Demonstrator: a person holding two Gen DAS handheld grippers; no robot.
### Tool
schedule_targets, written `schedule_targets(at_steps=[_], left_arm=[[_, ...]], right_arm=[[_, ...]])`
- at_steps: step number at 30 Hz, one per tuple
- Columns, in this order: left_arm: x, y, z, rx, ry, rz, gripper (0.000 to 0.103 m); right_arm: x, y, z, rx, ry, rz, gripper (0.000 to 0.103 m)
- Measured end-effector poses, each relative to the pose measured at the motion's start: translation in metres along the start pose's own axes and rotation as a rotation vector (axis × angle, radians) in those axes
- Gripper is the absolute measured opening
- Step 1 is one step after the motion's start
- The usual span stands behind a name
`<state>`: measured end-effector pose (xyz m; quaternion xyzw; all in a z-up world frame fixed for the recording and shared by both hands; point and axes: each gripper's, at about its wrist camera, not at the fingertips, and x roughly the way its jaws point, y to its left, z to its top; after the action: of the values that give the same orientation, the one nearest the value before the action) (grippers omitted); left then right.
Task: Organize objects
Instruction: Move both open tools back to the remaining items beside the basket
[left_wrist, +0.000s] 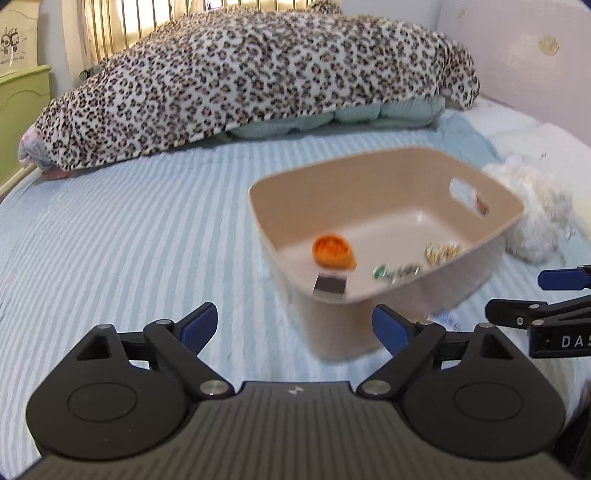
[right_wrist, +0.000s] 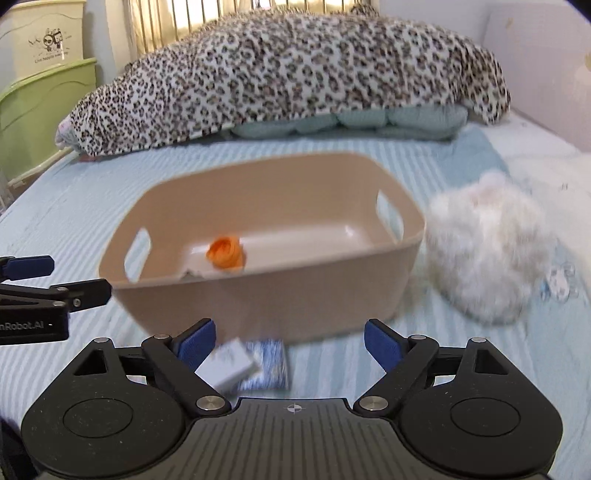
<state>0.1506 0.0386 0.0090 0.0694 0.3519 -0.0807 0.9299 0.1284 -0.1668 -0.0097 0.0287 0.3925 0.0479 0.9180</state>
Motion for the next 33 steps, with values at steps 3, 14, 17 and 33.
schedule_targets(at_steps=[3, 14, 17, 33], left_arm=[[0.004, 0.004, -0.015, 0.013, 0.029, 0.011, 0.091], [0.032, 0.019, -0.059, -0.009, 0.108, 0.020, 0.091], [0.041, 0.019, -0.064, -0.021, 0.131, 0.023, 0.091], [0.058, 0.027, -0.067, -0.065, 0.164, 0.036, 0.091]], right_arm=[[0.006, 0.001, -0.013, 0.015, 0.043, 0.002, 0.089], [0.023, 0.009, -0.046, 0.026, 0.146, 0.011, 0.089], [0.028, 0.014, -0.052, 0.015, 0.161, 0.015, 0.089], [0.063, 0.044, -0.053, 0.034, 0.200, 0.040, 0.089]])
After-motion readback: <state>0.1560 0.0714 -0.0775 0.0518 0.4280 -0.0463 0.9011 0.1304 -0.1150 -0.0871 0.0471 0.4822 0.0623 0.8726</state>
